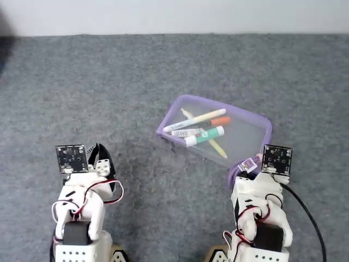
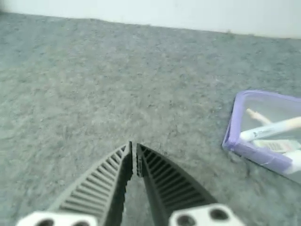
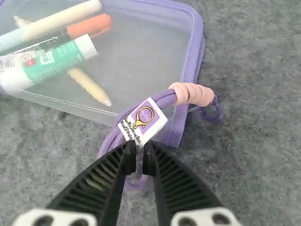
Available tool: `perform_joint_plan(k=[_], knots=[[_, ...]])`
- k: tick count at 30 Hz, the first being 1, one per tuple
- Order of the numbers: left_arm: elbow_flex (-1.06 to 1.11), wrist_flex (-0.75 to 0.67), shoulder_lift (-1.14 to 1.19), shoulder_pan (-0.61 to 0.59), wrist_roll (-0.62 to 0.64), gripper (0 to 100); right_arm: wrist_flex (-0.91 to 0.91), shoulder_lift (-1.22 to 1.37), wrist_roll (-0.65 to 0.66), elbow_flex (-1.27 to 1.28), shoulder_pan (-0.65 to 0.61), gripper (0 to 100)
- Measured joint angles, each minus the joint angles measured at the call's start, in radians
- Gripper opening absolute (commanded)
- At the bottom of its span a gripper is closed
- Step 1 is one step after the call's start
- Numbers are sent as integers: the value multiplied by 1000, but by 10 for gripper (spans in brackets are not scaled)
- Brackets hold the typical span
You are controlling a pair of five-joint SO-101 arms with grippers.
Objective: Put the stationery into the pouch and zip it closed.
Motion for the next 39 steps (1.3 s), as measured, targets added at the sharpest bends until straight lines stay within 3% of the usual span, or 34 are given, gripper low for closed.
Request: perform_joint_plan(k=[8,19,25,33,39], knots=[[21,-21,3,25,0,16,71,-6,0,34,2,53],[21,338,3,29,192,17,91,2,206,130,5,53],[21,416,3,29,198,17,91,2,206,160,5,53],[21,417,3,28,198,17,91,2,78,160,5,54],[21,420,3,-89,199,17,91,2,69,160,5,54]])
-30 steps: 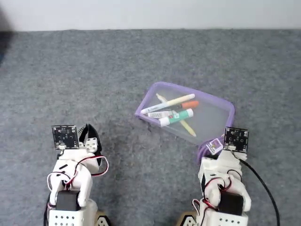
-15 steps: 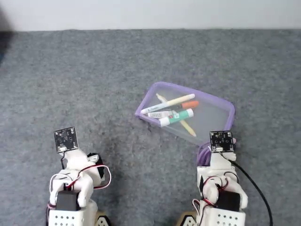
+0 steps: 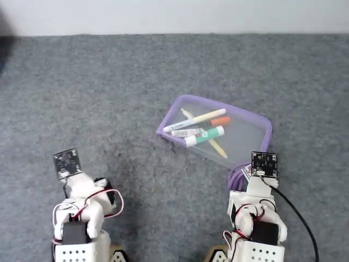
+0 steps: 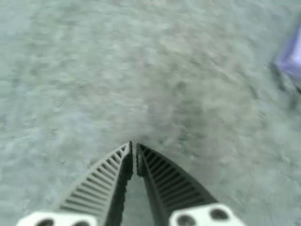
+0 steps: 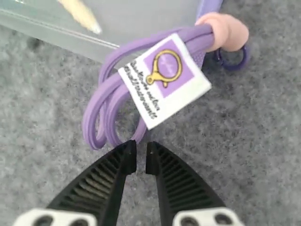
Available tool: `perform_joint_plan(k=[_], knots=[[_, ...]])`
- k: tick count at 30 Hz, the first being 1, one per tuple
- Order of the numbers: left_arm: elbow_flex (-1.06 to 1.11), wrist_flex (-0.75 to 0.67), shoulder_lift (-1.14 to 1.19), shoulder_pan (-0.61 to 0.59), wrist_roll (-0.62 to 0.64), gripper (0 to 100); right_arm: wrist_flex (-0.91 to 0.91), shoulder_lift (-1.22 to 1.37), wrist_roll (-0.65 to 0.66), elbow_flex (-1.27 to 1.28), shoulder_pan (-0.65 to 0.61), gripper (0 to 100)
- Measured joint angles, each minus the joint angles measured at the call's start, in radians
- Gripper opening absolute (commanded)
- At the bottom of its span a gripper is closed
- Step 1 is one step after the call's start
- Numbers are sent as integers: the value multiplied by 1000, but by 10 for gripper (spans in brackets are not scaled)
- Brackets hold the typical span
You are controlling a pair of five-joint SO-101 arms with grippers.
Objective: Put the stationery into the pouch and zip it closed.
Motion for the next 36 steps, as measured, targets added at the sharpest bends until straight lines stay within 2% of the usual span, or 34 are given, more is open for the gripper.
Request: perform_joint_plan(k=[3,7,36], knots=[[0,5,0,-58,2,17,0,0,0,0,0,54],[0,5,0,-75,6,17,0,0,0,0,0,54],[0,5,0,-78,6,17,0,0,0,0,0,54]])
